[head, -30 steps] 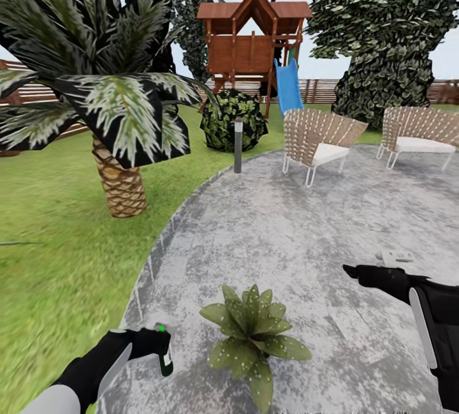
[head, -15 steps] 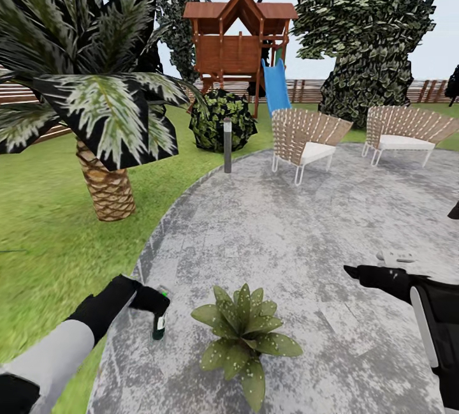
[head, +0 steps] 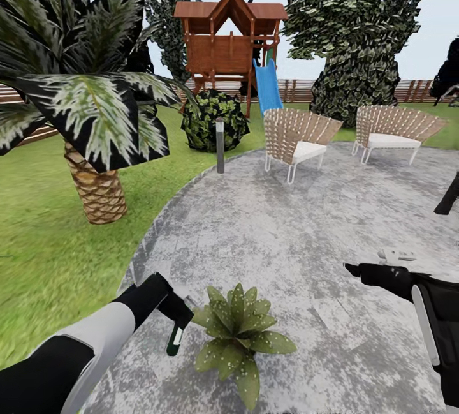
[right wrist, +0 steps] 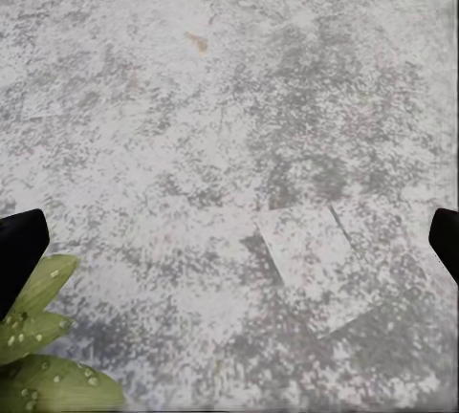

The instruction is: Pick up the pesticide atomizer in the garden and spray insectifuge to fully cover both potted plants in the garden.

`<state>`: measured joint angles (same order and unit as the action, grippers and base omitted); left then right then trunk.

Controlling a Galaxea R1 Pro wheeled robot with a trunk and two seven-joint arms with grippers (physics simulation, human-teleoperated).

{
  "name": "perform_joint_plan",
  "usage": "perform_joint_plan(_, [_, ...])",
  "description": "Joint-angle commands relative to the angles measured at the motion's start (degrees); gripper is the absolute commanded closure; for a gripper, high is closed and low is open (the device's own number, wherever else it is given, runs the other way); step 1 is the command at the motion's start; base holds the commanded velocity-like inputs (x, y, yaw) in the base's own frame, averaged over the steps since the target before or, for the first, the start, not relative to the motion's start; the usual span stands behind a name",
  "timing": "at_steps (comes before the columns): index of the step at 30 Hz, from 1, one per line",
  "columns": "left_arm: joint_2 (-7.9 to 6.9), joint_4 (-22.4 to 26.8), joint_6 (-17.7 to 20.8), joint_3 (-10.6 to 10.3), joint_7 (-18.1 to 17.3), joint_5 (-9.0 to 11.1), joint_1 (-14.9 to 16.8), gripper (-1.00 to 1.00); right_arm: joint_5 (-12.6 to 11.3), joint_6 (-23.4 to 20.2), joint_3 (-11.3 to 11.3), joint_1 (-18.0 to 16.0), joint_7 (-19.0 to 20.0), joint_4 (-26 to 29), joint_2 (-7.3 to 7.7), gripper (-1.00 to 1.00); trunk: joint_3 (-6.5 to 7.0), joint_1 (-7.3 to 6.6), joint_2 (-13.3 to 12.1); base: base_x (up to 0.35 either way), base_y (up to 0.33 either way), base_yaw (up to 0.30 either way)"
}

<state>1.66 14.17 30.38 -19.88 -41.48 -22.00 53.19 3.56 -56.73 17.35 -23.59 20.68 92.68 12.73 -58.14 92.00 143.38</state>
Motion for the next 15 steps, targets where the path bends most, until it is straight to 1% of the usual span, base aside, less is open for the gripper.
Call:
perform_joint_plan(1, [0.06,0.10,0.49,0.26,-0.70,-0.52,-0.26,1.00,0.39,-0.23,0.04,-0.03,0.42,0.04,0.00,-1.00,-0.06,-0.01,0.03,0.000,0.000,-0.212])
perform_joint_plan(2, [0.10,0.12,0.79,0.51,-0.79,-0.56,-0.66,1.00,0.38,-0.23,0.04,-0.01,0.42,0.04,-0.01,-1.00,-0.06,-0.01,0.03,0.000,0.000,-0.136])
perform_joint_plan(3, [0.13,0.13,1.37,1.40,-0.70,-0.67,-1.39,1.00,0.39,-0.23,0.04,0.01,0.42,0.04,0.00,-1.00,-0.06,-0.01,0.03,0.000,0.000,-0.087])
perform_joint_plan(4, [0.12,0.16,2.03,3.00,-0.32,-0.83,-2.35,1.00,0.39,-0.23,0.05,0.02,0.42,0.04,0.00,-1.00,-0.06,-0.01,0.03,0.000,0.000,-0.056])
perform_joint_plan(5, [0.10,0.27,2.69,5.95,1.49,-1.00,-3.55,1.00,0.39,-0.23,0.05,0.03,0.42,0.04,-0.01,-1.00,-0.06,-0.01,0.03,0.000,0.000,-0.028])
perform_joint_plan(6, [0.10,0.34,2.93,7.53,3.20,-0.99,-4.05,1.00,0.40,-0.23,0.05,0.03,0.42,0.04,0.00,-1.00,-0.06,-0.01,0.03,0.000,0.000,-0.018])
perform_joint_plan(7, [-0.05,0.38,2.95,9.42,5.61,-1.01,-4.76,1.00,0.40,-0.23,0.02,0.05,0.42,0.04,-0.05,-1.00,-0.06,-0.01,0.03,0.000,0.000,-0.007])
perform_joint_plan(9, [-0.27,0.54,3.02,10.30,6.97,-1.13,-5.41,1.00,0.38,-0.23,-0.02,0.09,0.42,0.04,-0.16,-1.00,-0.06,-0.01,0.03,0.000,0.000,-0.004])
perform_joint_plan(11, [-0.40,0.68,3.26,10.71,7.51,-1.18,-5.74,1.00,0.39,-0.23,-0.03,0.11,0.42,0.04,-0.18,-1.00,-0.06,-0.01,0.03,0.000,0.000,-0.001])
perform_joint_plan(12, [-0.13,0.96,3.46,10.95,8.33,-1.21,-5.88,1.00,0.40,-0.23,-0.04,0.05,0.42,0.04,-0.09,-1.00,-0.06,-0.01,0.03,0.000,0.000,0.000])
perform_joint_plan(15, [-0.09,1.01,3.53,11.00,8.72,-1.21,-5.89,1.00,0.40,-0.23,-0.04,0.04,0.42,0.04,-0.08,-1.00,-0.06,-0.01,0.03,0.000,0.000,0.000])
